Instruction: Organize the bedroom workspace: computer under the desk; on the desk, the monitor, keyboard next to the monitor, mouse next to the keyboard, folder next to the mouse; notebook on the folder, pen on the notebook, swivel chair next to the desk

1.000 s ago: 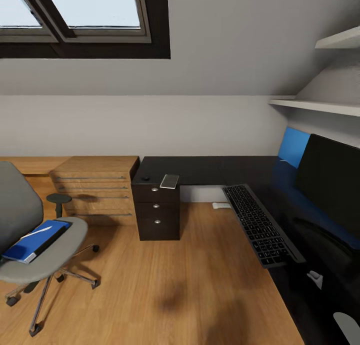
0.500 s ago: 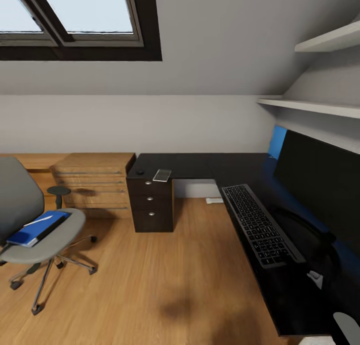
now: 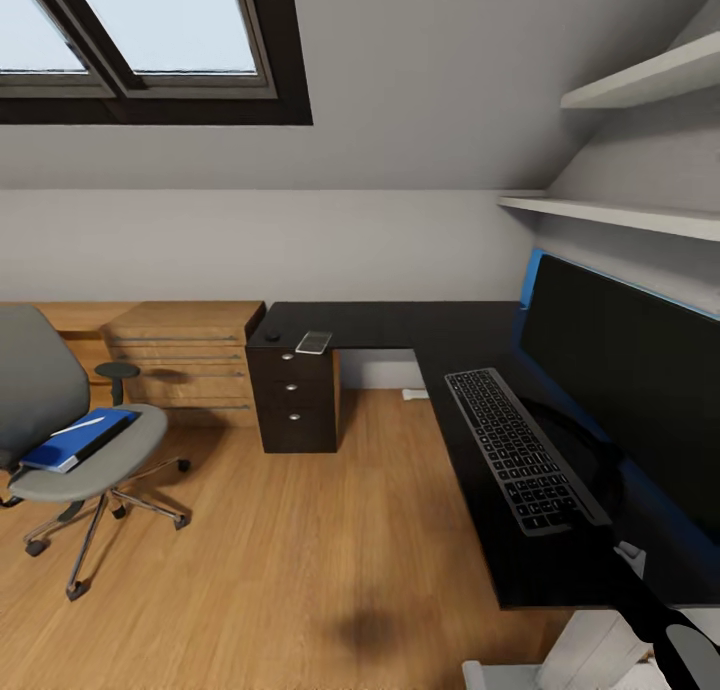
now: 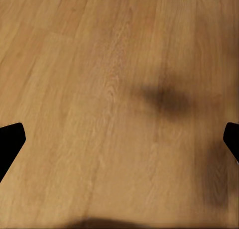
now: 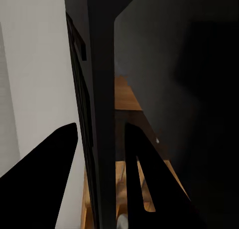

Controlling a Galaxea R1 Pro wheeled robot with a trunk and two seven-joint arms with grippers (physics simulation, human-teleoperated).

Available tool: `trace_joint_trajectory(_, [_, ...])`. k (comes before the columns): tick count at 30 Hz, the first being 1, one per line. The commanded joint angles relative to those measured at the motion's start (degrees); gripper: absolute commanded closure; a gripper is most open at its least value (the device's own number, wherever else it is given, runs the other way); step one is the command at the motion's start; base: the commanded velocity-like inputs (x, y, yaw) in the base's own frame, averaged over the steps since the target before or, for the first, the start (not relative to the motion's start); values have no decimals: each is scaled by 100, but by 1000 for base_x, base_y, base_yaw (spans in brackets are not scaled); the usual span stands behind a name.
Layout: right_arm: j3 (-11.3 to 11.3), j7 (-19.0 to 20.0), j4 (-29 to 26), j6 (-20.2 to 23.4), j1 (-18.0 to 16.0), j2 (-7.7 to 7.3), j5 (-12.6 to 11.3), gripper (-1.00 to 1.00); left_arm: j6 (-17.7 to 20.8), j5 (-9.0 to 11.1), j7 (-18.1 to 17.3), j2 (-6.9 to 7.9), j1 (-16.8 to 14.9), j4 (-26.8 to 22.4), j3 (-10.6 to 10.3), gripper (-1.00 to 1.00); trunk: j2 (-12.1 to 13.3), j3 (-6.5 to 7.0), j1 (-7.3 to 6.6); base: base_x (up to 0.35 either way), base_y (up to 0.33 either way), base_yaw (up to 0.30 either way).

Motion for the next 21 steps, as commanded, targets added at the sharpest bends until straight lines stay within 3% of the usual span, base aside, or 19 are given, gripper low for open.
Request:
trace_joint_trajectory(1, [-11, -2, 2, 41, -4, -1, -35, 100, -1, 17, -55, -5, -5, 3, 43, -100, -3, -6, -1, -32, -18, 0])
trace_joint_trajectory(21, [-11, -40, 37, -80, -4, 25, -38, 100, -21, 17, -55, 1, -5, 2, 44, -100, -3, -6, -1, -4, -2, 0])
